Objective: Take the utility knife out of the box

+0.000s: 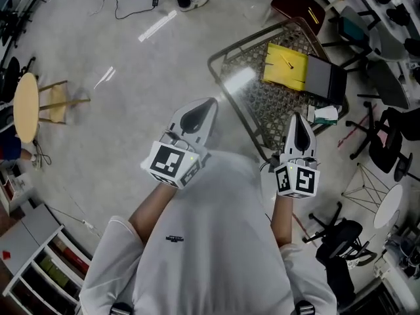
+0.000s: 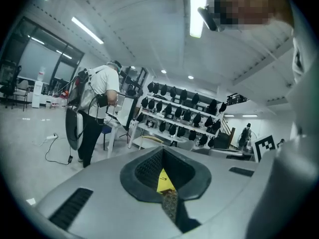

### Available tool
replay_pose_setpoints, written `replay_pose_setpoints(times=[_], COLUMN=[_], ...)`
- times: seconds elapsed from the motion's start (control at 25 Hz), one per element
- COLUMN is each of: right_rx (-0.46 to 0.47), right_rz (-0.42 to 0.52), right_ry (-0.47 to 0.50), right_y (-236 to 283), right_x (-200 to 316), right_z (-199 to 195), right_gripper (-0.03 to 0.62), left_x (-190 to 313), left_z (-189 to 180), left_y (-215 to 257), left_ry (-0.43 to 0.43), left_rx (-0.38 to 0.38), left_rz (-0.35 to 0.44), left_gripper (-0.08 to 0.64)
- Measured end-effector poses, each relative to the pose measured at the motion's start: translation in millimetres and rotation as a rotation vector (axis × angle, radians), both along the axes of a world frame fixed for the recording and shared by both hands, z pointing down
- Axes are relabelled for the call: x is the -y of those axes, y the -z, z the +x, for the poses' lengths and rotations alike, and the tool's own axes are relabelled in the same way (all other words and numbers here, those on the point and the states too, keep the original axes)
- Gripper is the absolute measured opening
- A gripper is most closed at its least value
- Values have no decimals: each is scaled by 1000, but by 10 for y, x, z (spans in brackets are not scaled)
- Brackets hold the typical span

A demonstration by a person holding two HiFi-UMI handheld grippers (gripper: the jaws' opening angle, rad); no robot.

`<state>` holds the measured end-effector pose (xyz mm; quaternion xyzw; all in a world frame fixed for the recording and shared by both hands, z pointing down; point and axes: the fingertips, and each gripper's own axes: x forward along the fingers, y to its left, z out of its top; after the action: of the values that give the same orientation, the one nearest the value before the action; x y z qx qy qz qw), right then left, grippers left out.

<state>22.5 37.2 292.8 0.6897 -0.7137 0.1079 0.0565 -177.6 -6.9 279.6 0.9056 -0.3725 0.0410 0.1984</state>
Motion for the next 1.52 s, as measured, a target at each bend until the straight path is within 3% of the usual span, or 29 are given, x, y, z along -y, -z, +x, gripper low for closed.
replay_pose_setpoints(times=[0.28, 0.8, 1.52], right_rx=[-5, -13, -50], right_rz=[3, 49, -39], right_ry=[-22, -27, 63], right_y=[77, 110, -496], right_x=[294, 567, 1303], right_z=[-106, 446, 958], right_gripper=[-2, -2, 0], left_x=[401, 554, 1086], left_z=[-16, 617, 1289], left_y=[58, 45, -526], left_ry=[-22, -52, -63], left_rx=[-18, -9, 62], left_rz=[-5, -15, -89], left_gripper=[0, 1, 1])
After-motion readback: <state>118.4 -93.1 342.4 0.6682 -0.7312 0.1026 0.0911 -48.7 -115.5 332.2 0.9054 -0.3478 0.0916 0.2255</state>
